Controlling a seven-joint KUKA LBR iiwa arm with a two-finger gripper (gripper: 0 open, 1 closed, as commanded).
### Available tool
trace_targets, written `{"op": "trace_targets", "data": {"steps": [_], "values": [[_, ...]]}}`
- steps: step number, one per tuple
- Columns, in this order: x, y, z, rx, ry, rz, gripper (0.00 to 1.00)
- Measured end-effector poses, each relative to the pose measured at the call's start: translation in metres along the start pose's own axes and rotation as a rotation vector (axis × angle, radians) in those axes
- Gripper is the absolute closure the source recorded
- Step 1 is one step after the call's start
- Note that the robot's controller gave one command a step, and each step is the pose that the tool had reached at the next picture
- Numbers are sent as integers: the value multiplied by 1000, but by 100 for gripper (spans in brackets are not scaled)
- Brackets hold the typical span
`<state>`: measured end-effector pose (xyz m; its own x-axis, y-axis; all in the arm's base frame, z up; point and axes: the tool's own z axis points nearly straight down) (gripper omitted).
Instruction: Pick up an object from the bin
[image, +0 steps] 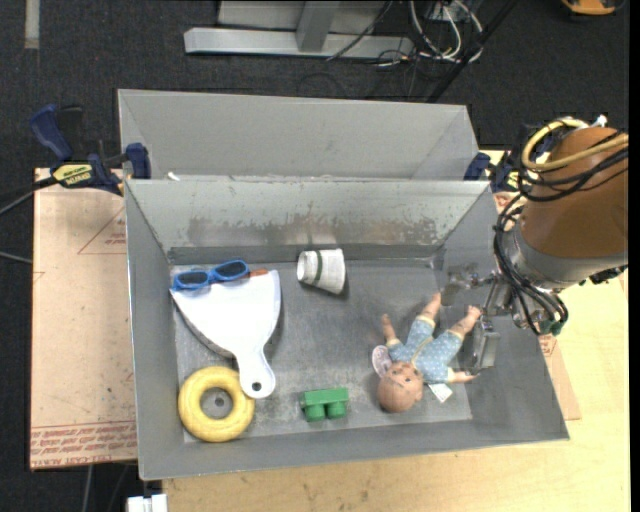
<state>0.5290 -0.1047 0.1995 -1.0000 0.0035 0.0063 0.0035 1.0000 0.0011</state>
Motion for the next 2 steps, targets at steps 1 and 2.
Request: {"op": "trace_targets", "data": {"steps": [1, 2], "values": [[-2, 0, -4, 1, -8, -3, 0], [12, 10, 25, 3, -15, -90, 0]]}}
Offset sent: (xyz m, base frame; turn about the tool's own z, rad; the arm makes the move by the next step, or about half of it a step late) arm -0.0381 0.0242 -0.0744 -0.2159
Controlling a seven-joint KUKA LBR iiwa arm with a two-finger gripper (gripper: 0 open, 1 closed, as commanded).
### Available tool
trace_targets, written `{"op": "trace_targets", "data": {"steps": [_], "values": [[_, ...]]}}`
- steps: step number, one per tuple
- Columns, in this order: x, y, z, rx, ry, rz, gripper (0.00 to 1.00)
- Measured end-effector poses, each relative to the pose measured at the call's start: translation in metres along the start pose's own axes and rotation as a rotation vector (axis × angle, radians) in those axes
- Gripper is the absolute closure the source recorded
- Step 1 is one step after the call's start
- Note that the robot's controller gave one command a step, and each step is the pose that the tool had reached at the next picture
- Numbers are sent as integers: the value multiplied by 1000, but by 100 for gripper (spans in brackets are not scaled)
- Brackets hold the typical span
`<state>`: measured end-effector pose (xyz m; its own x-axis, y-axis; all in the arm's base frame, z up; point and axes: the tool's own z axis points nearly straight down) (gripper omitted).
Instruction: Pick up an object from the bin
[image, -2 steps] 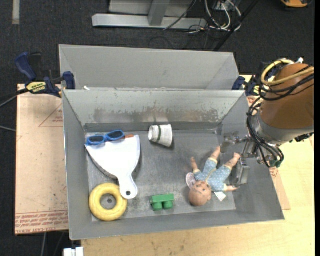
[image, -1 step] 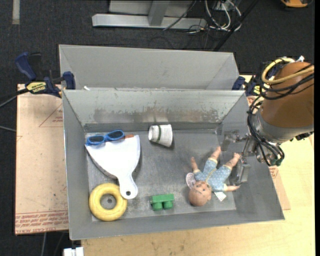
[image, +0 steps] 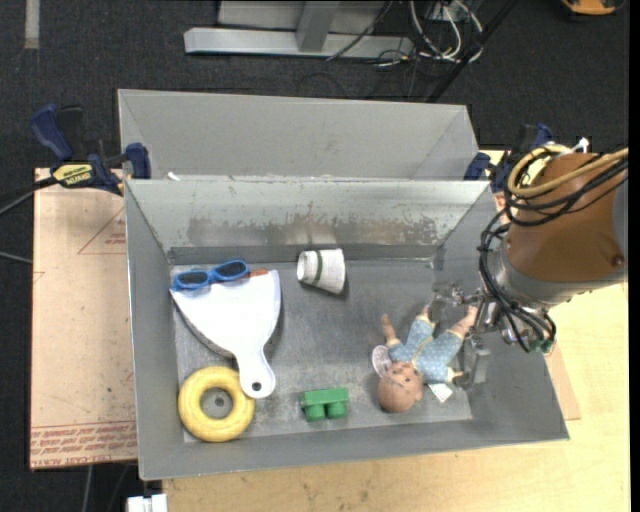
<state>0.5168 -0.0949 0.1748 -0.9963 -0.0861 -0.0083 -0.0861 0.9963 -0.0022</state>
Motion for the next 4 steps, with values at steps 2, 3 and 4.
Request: {"op": "trace_targets", "data": {"steps": [2, 3, 4], "values": [[2, 22, 83, -3, 3, -177, 0], [-28, 49, 81, -3, -1, -128, 100], [-28, 49, 81, -2, -1, -129, 100]]}}
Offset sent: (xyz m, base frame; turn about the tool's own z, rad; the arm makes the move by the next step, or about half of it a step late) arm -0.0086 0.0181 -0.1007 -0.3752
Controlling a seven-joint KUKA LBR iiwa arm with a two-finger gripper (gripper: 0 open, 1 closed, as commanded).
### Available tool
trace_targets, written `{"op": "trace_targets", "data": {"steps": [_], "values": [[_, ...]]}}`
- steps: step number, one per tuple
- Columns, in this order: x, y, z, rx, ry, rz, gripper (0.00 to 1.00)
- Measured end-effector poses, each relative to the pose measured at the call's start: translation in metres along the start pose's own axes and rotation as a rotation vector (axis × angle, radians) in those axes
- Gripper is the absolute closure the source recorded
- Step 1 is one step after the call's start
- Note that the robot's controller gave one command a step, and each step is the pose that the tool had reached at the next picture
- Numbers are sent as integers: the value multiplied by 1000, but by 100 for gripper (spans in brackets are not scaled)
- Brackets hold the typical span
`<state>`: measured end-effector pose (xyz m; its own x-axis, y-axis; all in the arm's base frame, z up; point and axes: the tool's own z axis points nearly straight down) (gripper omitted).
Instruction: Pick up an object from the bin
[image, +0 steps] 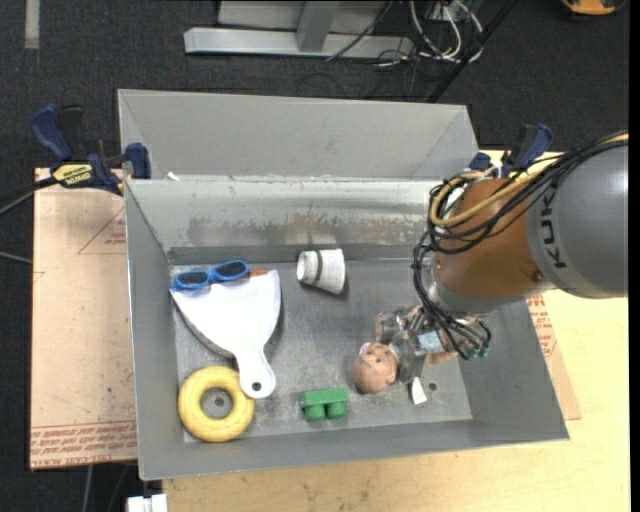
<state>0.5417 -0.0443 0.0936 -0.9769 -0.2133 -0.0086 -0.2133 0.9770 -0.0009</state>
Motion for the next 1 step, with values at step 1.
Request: {"op": "trace_targets", "data": {"steps": [1], "values": [[-3, -3, -186, 3, -11, -48, 100]]}}
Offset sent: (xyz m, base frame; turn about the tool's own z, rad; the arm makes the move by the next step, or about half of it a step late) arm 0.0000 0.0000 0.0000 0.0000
